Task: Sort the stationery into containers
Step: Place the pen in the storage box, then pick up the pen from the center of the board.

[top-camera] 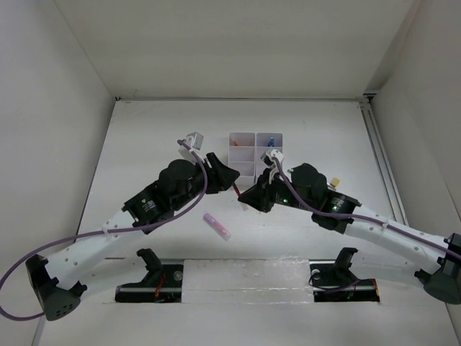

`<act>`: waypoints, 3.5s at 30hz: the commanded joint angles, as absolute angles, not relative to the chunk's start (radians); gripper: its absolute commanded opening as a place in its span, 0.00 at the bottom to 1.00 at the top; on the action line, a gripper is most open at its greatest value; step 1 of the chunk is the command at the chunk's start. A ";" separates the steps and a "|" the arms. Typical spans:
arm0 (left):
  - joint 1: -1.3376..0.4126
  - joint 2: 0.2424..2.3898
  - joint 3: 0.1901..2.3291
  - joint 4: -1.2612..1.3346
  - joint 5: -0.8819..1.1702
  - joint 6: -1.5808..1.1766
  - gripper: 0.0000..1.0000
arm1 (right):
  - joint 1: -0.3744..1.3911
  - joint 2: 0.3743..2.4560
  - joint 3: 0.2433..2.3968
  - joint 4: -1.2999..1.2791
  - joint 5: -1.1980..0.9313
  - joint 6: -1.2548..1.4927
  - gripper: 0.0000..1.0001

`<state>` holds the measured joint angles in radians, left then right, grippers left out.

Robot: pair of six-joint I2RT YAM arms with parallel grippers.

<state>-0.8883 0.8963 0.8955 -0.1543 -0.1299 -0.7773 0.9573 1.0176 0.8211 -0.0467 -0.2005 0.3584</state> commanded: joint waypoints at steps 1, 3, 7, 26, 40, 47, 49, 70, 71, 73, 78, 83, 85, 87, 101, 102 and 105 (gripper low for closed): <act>-0.887 0.911 0.899 -0.058 -0.095 -0.779 0.38 | 0.965 0.999 0.828 0.055 -0.200 0.356 0.00; -0.887 0.920 0.899 -0.048 -0.069 -0.779 0.24 | 0.965 0.999 0.819 0.069 -0.175 0.367 0.00; -0.887 0.940 0.908 -0.037 -0.069 -0.779 0.00 | 0.965 1.019 0.810 0.112 -0.143 0.376 0.00; -0.803 1.270 1.126 0.126 -0.500 -0.630 0.00 | 0.965 0.640 0.712 -0.199 0.336 0.617 1.00; -0.624 1.684 1.423 0.249 -0.356 -0.597 0.00 | 0.974 0.427 0.630 -0.310 0.307 0.660 1.00; -0.624 1.735 1.428 0.274 -0.356 -0.607 0.00 | 0.974 0.417 0.640 -0.341 0.316 0.641 1.00; -0.624 1.744 1.408 0.301 -0.356 -0.607 0.00 | 0.974 0.417 0.640 -0.341 0.327 0.641 1.00; -0.624 1.825 1.339 0.386 -0.337 -0.608 0.42 | 0.974 0.379 0.667 -0.370 0.379 0.650 1.00; -0.624 1.825 1.339 0.387 -0.328 -0.607 0.49 | 0.974 0.379 0.667 -0.370 0.379 0.660 1.00; -0.633 1.807 1.339 0.387 -0.328 -0.607 0.63 | 0.974 0.379 0.667 -0.379 0.402 0.672 1.00; -0.664 1.735 1.339 0.353 -0.319 -0.598 0.74 | 0.974 0.435 0.709 -0.440 0.527 0.761 1.00; -0.684 1.619 1.358 0.220 -0.328 -0.644 1.00 | 0.895 0.665 0.822 -0.595 0.660 0.940 1.00; -0.684 1.562 1.371 0.139 -0.339 -0.656 1.00 | 0.809 0.750 0.853 -0.618 0.660 0.963 1.00; -0.684 1.534 1.396 0.060 -0.360 -0.666 1.00 | 0.741 0.860 0.896 -0.629 0.646 0.976 1.00; -0.675 1.133 1.200 -0.290 -0.362 -0.716 1.00 | 0.207 1.107 0.810 -0.336 0.298 0.999 0.83; -0.675 1.114 1.175 -0.301 -0.362 -0.716 1.00 | 0.193 1.121 0.810 -0.336 0.258 1.011 0.80; -0.666 1.060 1.154 -0.328 -0.351 -0.707 1.00 | 0.181 1.146 0.766 -0.293 0.194 1.081 0.73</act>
